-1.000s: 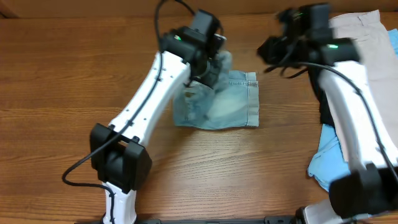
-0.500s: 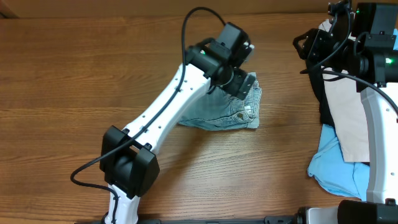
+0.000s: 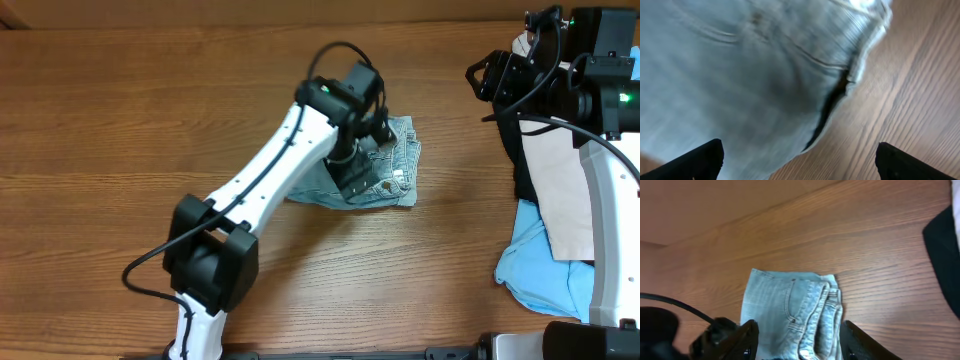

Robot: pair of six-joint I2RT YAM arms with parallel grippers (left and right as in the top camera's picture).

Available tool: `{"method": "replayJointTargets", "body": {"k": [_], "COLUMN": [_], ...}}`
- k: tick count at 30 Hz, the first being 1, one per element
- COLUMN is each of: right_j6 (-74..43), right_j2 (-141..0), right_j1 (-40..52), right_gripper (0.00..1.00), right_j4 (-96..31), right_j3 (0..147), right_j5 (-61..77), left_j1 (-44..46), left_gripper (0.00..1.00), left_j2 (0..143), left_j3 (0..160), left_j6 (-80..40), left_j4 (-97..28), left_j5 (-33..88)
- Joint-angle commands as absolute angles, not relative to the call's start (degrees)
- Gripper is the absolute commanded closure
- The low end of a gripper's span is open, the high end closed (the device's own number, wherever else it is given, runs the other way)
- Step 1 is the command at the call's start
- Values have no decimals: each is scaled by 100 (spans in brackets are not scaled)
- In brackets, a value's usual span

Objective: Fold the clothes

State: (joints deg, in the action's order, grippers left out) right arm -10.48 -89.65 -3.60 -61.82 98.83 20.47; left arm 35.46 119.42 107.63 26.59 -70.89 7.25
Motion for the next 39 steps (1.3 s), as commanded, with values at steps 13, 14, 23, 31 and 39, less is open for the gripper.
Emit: {"method": "replayJointTargets", "body": {"k": [13, 14, 23, 31, 39], "right_j6": [-1007, -1007, -1009, -1009, -1007], "right_j2": [-9039, -9059, -9236, -9336, -9336], "right_j1": [-340, -340, -340, -340, -340], "right_gripper": [40, 40, 40, 39, 38], "right_j4": [-6171, -6169, -6169, -6184, -6180], "right_j3": [9863, 9863, 9863, 9863, 9863], "right_j5": [1804, 1806, 1809, 1806, 1806], "left_j1": [3570, 3570, 3570, 3570, 3548], "left_gripper": [0, 0, 2, 50, 96], "left_j2": [12256, 12256, 12258, 12258, 12256], "left_j3": [9675, 9472, 8416, 7867, 7773], "left_j6": [3389, 3363, 3013, 2759, 1894], "left_j4": [-6711, -6486, -5002, -4366, -4429], "left_j5": [652, 495, -753, -895, -875]}}
